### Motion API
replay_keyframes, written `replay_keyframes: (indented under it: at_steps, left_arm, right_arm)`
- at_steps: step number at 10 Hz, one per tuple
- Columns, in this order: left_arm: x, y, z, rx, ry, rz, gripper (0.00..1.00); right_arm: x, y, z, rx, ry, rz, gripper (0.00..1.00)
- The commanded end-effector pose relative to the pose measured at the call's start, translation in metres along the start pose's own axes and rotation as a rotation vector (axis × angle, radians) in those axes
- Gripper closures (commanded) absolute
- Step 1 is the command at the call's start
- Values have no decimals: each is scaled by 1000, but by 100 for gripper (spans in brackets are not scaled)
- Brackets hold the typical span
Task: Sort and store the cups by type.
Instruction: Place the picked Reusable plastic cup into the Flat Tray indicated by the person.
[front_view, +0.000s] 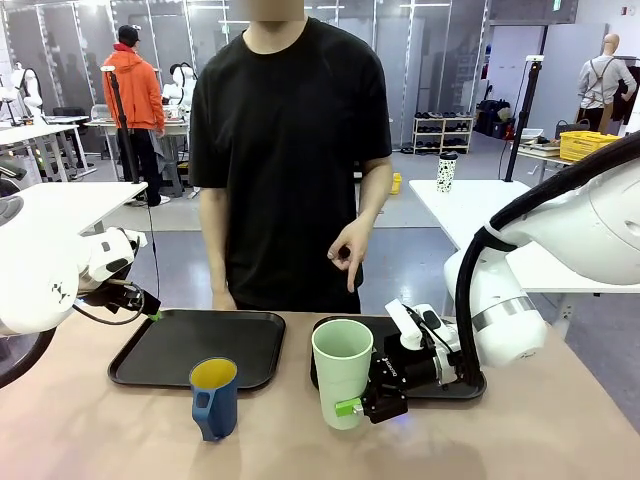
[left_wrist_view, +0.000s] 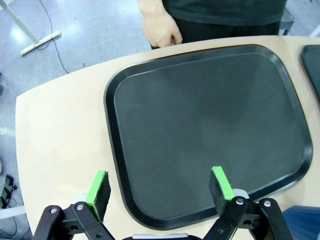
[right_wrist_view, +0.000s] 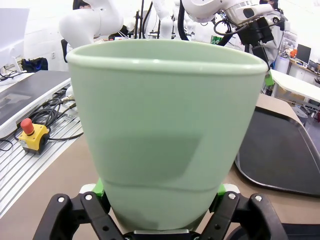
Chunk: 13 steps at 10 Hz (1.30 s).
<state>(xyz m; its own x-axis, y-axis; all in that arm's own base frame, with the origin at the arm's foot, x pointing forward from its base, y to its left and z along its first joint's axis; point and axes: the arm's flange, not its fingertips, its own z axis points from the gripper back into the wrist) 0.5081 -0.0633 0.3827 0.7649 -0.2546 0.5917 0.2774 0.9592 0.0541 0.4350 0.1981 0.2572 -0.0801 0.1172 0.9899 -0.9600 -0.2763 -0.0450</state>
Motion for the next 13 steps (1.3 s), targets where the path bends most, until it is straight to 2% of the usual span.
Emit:
replay_keyframes:
  at_steps: [1,2,3,7,13]
  left_arm:
    - [1,0,1,2,-2,-11,0]
    - [1,0,1,2,-2,-11,0]
    - [1,0,1,2,-2,-11,0]
    - [1,0,1,2,-2,-11,0]
    - [1,0,1,2,-2,-11,0]
  right_arm:
    - [1,-1,-1,8,-1,5,54]
    - [1,-1,-1,8,-1,5,54]
    - [0,0,0,0,0,0,18]
    - [-2,-13,41,-54,-23,30,18]
    - [3,-60,125,-259,-69,79,18]
